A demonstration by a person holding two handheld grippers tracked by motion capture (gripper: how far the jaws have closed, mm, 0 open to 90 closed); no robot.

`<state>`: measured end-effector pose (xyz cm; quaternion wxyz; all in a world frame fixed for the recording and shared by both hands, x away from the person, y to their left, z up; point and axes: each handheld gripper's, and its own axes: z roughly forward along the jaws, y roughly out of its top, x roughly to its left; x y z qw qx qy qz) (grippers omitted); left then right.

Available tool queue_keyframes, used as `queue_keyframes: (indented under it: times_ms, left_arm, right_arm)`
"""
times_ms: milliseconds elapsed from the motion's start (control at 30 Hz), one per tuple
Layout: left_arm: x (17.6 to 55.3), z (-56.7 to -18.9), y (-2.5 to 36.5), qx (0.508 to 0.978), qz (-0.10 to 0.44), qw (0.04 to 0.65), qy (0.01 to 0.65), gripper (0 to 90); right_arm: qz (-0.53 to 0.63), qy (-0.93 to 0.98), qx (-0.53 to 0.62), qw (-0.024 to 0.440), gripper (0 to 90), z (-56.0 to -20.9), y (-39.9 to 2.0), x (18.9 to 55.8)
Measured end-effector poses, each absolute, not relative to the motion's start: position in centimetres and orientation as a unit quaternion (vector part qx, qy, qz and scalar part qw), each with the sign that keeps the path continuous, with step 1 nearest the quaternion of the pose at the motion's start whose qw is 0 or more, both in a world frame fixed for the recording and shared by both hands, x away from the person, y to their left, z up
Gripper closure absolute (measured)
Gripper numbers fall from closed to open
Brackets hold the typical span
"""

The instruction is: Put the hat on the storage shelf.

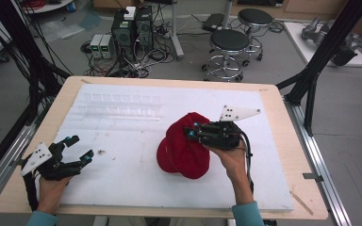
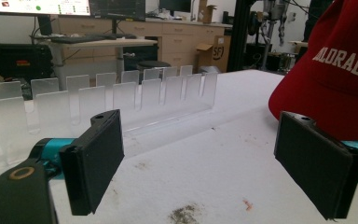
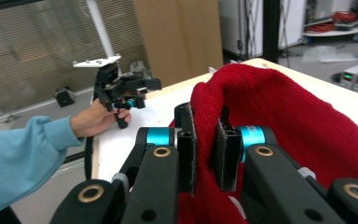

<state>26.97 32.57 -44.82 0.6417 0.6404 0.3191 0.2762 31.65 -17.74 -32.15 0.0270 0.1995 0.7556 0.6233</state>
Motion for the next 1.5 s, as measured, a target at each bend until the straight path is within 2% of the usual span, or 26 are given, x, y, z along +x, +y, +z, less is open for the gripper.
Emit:
queue_keyframes:
  times_ms: [567,733,967,1133,1500]
  left_arm:
    - [27.3,-39.7,30.4,0.677,0.218,0.652,0.262,15.4]
    - [28.3,-38.0,28.9,0.700,0.195,0.642,0.243,15.3]
    - [29.6,-35.9,26.2,0.727,0.126,0.642,0.209,15.3]
    - [29.9,-34.6,24.3,0.749,0.120,0.630,0.169,15.8]
    - [30.9,-33.5,21.0,0.760,0.075,0.625,0.161,15.5]
  right_arm:
    - [0.616,0.771,0.164,0.008,82.1,-31.4,-13.9,32.6]
    - [0.612,0.774,0.162,0.007,82.1,-31.5,-13.2,32.7]
    - [0.608,0.779,0.156,0.004,82.1,-31.5,-12.6,32.8]
    - [0.608,0.781,0.147,0.002,82.1,-31.3,-12.0,32.7]
    - [0.593,0.794,0.129,-0.003,82.1,-30.8,-10.7,32.8]
